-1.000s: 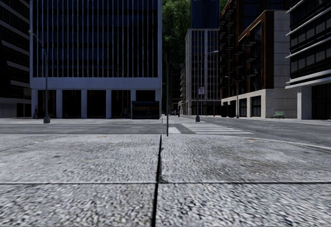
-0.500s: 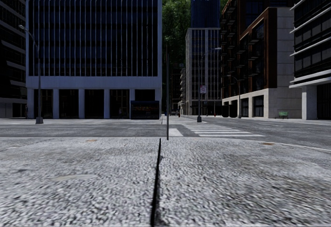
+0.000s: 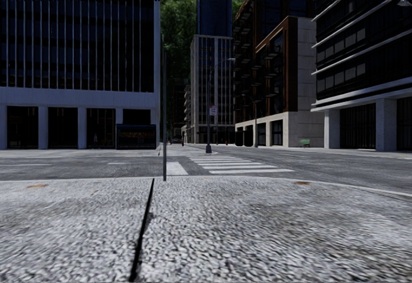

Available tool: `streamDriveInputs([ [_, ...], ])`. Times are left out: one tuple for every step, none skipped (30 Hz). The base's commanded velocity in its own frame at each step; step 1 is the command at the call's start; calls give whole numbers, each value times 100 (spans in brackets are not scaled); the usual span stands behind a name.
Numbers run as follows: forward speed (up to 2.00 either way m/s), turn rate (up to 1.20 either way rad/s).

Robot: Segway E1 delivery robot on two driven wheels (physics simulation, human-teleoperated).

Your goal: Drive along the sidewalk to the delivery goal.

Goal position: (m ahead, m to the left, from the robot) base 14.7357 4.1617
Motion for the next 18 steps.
streamDriveInputs([
  [164,0],
  [164,0],
  [164,0],
  [164,0],
  [164,0],
  [164,0],
  [164,0],
  [164,0],
  [164,-19],
  [164,-27],
  [164,-28],
  [164,-29],
  [164,-29],
  [164,-29],
  [164,-29],
  [164,-29],
  [164,-67],
  [164,-95],
])
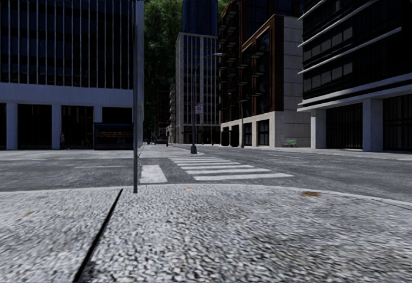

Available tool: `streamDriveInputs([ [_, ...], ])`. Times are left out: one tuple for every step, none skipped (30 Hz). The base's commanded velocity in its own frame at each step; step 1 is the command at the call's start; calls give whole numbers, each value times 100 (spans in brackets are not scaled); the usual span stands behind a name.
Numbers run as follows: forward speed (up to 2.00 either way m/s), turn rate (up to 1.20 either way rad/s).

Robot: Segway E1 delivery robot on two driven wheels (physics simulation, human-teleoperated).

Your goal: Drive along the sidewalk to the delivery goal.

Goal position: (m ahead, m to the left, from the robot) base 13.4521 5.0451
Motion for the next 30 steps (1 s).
streamDriveInputs([
  [164,-111],
  [164,-114],
  [164,-107],
  [164,-107],
  [164,-23],
  [164,0],
  [164,0],
  [164,0],
  [164,0],
  [164,0],
  [164,0],
  [164,0],
  [164,0],
  [164,0],
  [164,0],
  [164,0],
  [164,0],
  [164,0],
  [164,0],
  [164,0],
  [164,0],
  [164,0],
  [165,0],
  [168,0],
  [170,0],
  [171,0],
  [173,0],
  [173,0],
  [178,0],
  [185,0],
])
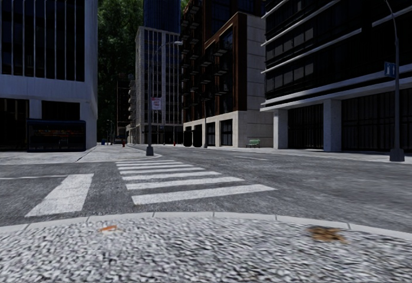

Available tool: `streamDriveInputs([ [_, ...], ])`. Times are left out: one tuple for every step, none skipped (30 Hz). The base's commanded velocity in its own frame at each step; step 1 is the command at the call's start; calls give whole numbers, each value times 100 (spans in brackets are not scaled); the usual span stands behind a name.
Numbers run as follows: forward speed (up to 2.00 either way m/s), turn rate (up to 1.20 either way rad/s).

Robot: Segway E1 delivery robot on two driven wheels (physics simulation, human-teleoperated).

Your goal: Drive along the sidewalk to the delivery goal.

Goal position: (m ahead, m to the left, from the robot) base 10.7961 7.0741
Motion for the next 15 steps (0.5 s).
streamDriveInputs([
  [191,0],
  [194,0],
  [194,0],
  [200,0],
  [200,0],
  [200,0],
  [200,0],
  [200,0],
  [200,0],
  [200,0],
  [200,0],
  [200,0],
  [200,0],
  [200,0],
  [200,0],
])
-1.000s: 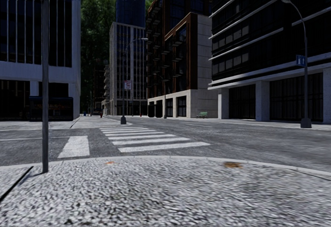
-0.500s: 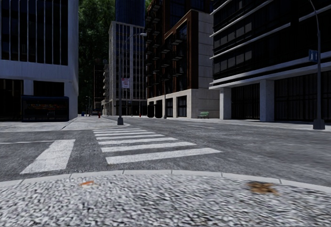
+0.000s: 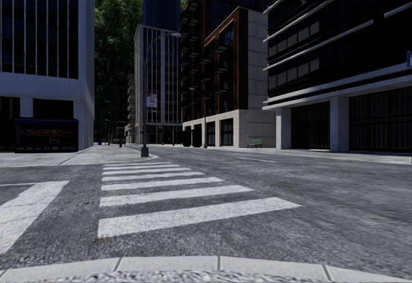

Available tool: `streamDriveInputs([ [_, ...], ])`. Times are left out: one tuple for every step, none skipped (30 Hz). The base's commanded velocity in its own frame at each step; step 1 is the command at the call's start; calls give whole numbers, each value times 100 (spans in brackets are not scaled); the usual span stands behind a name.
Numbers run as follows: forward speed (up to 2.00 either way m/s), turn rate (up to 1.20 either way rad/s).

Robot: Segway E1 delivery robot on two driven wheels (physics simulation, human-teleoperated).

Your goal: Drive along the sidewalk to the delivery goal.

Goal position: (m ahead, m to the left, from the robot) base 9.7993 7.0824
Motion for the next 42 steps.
streamDriveInputs([
  [200,0],
  [200,0],
  [200,0],
  [200,0],
  [200,0],
  [200,0],
  [200,0],
  [200,0],
  [200,0],
  [200,0],
  [200,0],
  [200,0],
  [200,0],
  [200,0],
  [200,0],
  [200,13],
  [200,35],
  [200,50],
  [200,50],
  [200,65],
  [200,79],
  [200,86],
  [200,89],
  [200,90],
  [200,90],
  [200,90],
  [200,89],
  [200,87],
  [200,87],
  [200,86],
  [200,71],
  [200,23],
  [200,7],
  [200,3],
  [200,1],
  [200,1],
  [200,1],
  [200,1],
  [200,1],
  [200,1],
  [200,1],
  [200,1],
])
